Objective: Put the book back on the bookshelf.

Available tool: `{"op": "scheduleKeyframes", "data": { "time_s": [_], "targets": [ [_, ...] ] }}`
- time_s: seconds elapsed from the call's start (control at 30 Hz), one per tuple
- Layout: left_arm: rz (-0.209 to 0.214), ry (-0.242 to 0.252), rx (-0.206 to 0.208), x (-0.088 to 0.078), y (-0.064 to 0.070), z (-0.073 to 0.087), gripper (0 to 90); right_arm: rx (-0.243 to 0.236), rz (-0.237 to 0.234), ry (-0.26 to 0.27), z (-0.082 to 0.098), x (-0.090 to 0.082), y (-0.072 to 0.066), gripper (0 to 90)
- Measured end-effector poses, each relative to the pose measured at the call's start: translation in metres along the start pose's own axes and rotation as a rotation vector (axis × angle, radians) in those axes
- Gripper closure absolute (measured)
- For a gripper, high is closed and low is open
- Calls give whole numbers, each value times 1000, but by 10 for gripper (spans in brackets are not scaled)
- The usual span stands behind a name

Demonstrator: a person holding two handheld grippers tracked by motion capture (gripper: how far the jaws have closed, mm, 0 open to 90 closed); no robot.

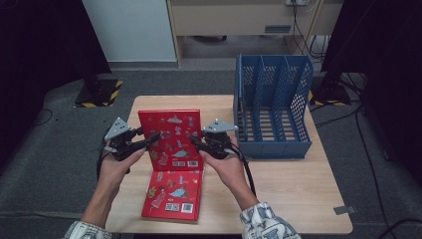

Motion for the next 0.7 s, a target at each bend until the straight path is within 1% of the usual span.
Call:
{"op": "scheduleKeyframes", "data": {
  "time_s": [0.1,0.27,0.47,0.57,0.7],
  "targets": [
    [9,17,2,-5,1,3,410,-21,-6,2,0,-3,-6,613],
    [16,34,10,-11,6,5,391,-34,-41,6,2,-10,-12,612],
    [20,53,5,-12,6,7,368,-47,-72,7,3,-12,-16,560],
    [21,59,-5,-12,4,8,361,-50,-94,12,3,-11,-17,562],
    [21,58,0,-12,5,8,338,-55,-118,14,4,-12,-19,560]
  ]
}}
Point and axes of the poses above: each handheld gripper's, and its own axes: x roughly forward along the jaws, z roughly out of its underside, y roughly to its right, the point moved 5 cm from there along x, roughly forward along the jaws, and after that the axes turned 6 degrees about y, right-handed, at the moved point
